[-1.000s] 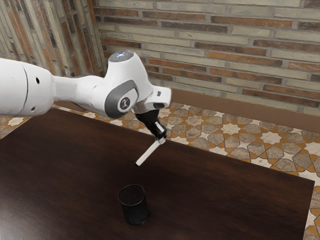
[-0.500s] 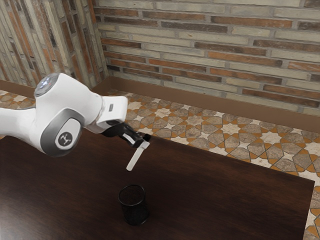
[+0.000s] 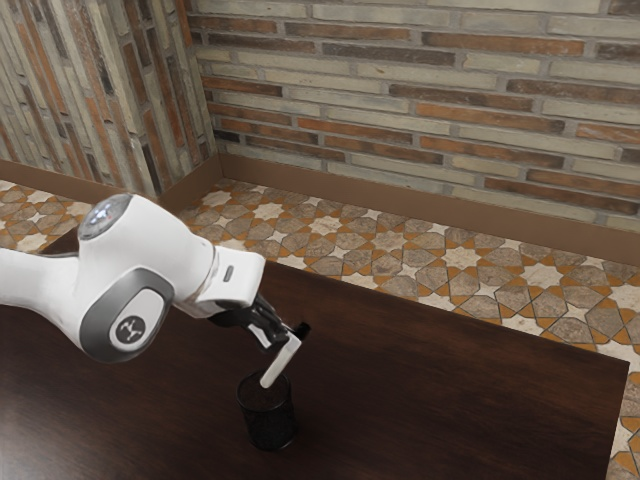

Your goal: Put the marker into the pen holder.

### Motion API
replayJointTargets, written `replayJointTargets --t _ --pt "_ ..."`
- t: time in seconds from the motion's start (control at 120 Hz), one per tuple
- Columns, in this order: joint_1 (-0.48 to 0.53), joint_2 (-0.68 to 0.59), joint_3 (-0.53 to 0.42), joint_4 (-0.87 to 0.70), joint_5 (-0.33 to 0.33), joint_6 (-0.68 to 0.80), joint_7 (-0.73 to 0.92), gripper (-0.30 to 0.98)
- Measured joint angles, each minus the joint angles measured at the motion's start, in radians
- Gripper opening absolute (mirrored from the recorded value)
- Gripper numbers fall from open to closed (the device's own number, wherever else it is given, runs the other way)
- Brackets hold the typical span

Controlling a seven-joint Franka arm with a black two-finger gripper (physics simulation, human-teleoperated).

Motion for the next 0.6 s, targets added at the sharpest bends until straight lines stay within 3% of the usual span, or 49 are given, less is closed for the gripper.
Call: replayJointTargets --t 0.267,0.417,0.5,0.567,0.6 --pt "0.010 -0.003 0.001 -0.055 -0.003 0.021 0.024 -0.10" --pt "0.012 -0.002 0.000 -0.033 -0.002 0.011 0.034 0.23" --pt "0.088 0.084 -0.003 0.228 0.025 -0.083 0.037 0.37" --pt "0.250 0.278 -0.015 0.612 0.040 -0.268 0.035 0.45" --pt "0.379 0.377 -0.067 0.801 0.043 -0.383 0.031 0.48"
